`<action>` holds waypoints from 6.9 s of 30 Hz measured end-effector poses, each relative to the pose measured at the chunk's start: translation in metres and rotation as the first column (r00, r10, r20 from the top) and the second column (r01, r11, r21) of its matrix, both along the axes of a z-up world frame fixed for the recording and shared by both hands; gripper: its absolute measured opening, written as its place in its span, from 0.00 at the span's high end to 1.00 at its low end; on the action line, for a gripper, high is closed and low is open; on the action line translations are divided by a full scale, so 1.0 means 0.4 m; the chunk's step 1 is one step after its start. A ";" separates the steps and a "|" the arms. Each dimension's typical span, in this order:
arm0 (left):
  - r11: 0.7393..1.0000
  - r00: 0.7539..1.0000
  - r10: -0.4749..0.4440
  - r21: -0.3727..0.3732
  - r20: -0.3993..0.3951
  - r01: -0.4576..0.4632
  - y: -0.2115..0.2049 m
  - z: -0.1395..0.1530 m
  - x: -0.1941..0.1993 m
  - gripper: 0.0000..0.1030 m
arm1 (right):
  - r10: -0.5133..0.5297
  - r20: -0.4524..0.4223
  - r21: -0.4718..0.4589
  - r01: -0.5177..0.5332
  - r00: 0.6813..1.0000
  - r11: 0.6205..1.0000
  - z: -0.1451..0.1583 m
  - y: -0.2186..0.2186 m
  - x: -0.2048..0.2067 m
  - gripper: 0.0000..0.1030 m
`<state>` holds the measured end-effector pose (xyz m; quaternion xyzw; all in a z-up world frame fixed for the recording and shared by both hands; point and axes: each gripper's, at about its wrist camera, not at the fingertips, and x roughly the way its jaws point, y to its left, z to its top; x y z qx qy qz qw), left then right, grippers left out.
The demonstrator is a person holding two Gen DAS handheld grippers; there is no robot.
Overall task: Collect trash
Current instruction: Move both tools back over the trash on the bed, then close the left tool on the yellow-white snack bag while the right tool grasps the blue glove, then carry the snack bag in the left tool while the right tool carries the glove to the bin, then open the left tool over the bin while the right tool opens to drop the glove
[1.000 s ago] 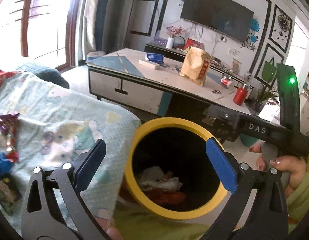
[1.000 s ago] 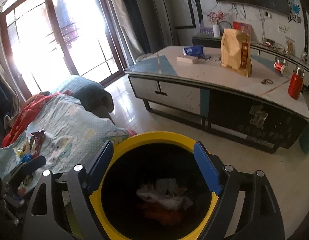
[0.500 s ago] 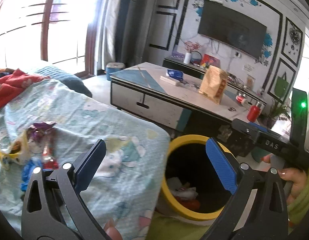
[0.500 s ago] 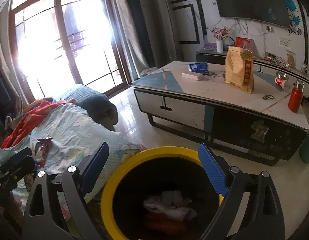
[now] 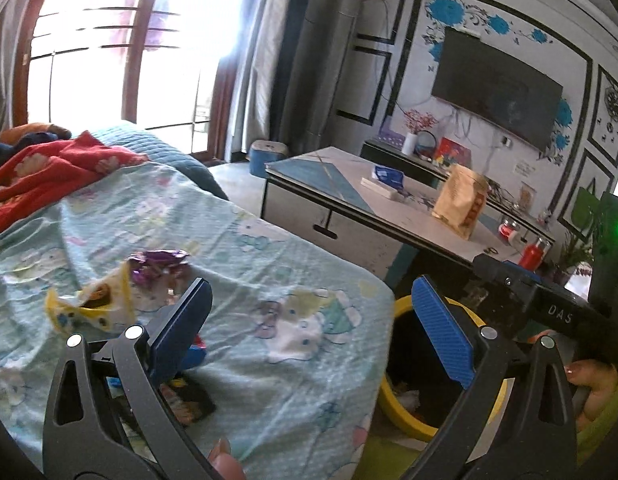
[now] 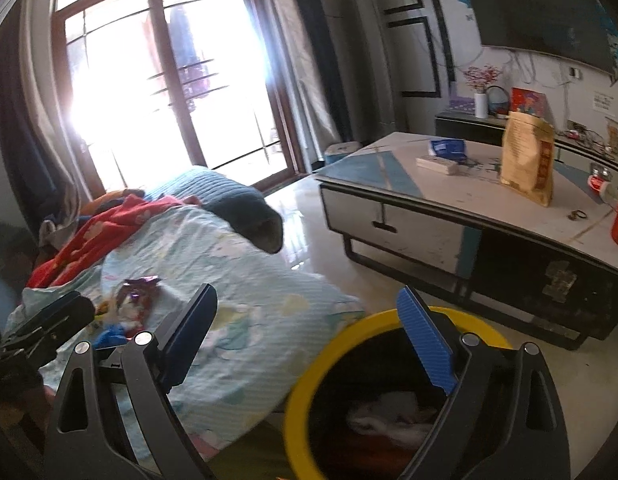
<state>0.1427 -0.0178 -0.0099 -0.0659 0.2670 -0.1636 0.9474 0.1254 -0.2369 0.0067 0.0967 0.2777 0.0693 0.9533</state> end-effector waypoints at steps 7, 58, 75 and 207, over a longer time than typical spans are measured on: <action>0.997 0.997 0.080 -0.003 0.014 -0.080 0.096 0.010 -0.012 0.11 | 0.098 0.002 -0.018 -0.098 0.995 0.995 0.009 0.105 0.008 0.14; 0.916 0.892 0.292 -0.168 -0.344 -0.364 0.525 -0.210 0.162 0.38 | 0.557 -0.270 0.058 -0.564 0.785 0.823 -0.146 0.586 0.145 0.50; 0.903 0.904 0.344 -0.176 -0.254 -0.392 0.512 -0.135 0.080 0.73 | 0.577 -0.231 0.076 -0.577 0.783 0.813 -0.133 0.565 0.130 0.97; 0.985 0.973 -0.169 0.013 -0.158 0.173 -0.259 -0.121 -0.009 0.11 | -0.072 -0.186 0.160 0.103 0.980 0.982 -0.113 -0.283 0.017 0.37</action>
